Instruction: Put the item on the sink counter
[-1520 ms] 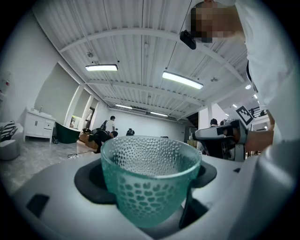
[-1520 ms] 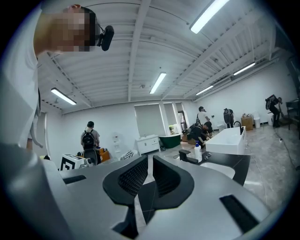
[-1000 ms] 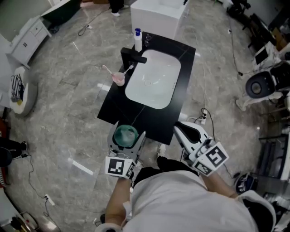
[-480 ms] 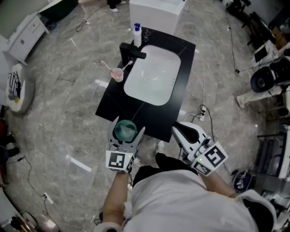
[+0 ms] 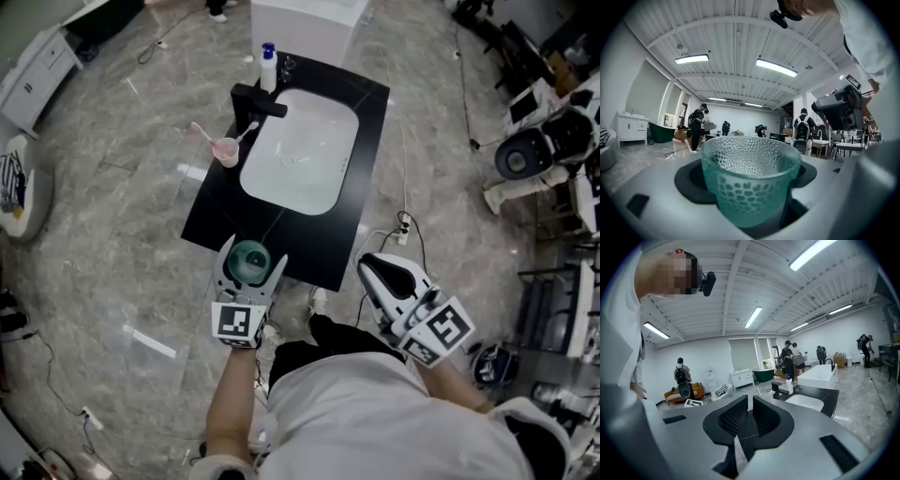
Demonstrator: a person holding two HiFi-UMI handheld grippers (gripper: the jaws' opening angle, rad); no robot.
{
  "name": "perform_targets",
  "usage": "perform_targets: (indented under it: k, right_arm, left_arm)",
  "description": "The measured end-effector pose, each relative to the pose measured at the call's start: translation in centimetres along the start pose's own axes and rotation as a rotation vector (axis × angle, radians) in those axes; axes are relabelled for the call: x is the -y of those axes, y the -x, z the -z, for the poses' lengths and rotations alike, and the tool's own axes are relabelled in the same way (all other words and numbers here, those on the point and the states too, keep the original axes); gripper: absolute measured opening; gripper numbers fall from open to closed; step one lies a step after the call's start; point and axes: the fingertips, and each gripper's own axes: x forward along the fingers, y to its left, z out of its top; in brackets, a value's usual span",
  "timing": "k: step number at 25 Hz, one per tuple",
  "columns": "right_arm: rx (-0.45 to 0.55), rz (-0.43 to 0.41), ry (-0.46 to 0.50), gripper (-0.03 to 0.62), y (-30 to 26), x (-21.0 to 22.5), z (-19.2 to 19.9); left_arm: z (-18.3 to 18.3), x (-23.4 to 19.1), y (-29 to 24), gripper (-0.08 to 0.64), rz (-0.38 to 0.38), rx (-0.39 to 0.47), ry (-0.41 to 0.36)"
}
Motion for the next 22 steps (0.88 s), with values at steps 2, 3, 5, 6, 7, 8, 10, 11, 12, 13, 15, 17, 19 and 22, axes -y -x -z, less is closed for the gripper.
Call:
perform_targets:
  k: [2, 3, 5, 6, 7, 8, 10, 11, 12, 13, 15, 17, 19, 22]
  right_arm:
    - [-0.008, 0.006, 0.001, 0.057, 0.3, -0.1, 0.2]
    - [-0.012, 0.008, 0.001, 0.057, 0.3, -0.2, 0.4]
    - [-0.017, 0.013, 0.0, 0.057, 0.3, -0.4, 0.6]
    - [-0.019, 0.016, -0.001, 0.057, 0.3, -0.5, 0.7]
    - [-0.019, 0.02, -0.001, 0.057, 0.4, -0.7, 0.7]
    - [-0.017, 0.025, 0.0, 0.057, 0.5, -0.8, 0.7]
    - [-0.009, 0.037, 0.003, 0.057, 1.0, -0.9, 0.4]
    - [-0.002, 0.046, 0.006, 0.057, 1.3, -0.9, 0.3]
    - [0.004, 0.054, 0.008, 0.057, 1.6, -0.9, 0.1]
    - [0.007, 0.064, 0.01, 0.057, 1.8, -0.9, 0.1]
    - [0.003, 0.086, 0.012, 0.057, 2.5, -0.9, 0.2]
    - [-0.006, 0.109, 0.011, 0.057, 3.1, -0.9, 0.5]
    - [-0.008, 0.128, 0.012, 0.057, 3.6, -0.8, 0.7]
    - [-0.007, 0.149, 0.008, 0.057, 4.1, -1.0, 1.1]
  left_arm:
    - [0.7, 0.1, -0.3, 0.394, 0.01, -0.012, -0.006]
    - [1.1, 0.0, -0.5, 0.394, 0.013, -0.016, -0.006]
    - [1.7, -0.2, -0.9, 0.394, 0.02, -0.026, -0.007]
    - [2.0, -0.2, -1.1, 0.394, 0.025, -0.032, -0.01]
    - [2.4, -0.2, -1.2, 0.394, 0.03, -0.04, -0.015]
    - [2.8, -0.2, -1.4, 0.394, 0.035, -0.05, -0.019]
    - [3.8, -0.4, -1.7, 0.394, 0.041, -0.072, -0.023]
    - [4.4, -0.5, -1.9, 0.394, 0.041, -0.082, -0.023]
    - [4.9, -0.7, -2.0, 0.394, 0.04, -0.092, -0.023]
    - [5.4, -0.9, -2.2, 0.394, 0.041, -0.101, -0.025]
    - [6.3, -1.2, -2.5, 0.393, 0.044, -0.118, -0.026]
    - [7.1, -1.3, -2.9, 0.393, 0.052, -0.132, -0.026]
    - [8.1, -1.6, -3.5, 0.393, 0.061, -0.146, -0.031]
    - [10.0, -1.9, -4.2, 0.393, 0.072, -0.178, -0.031]
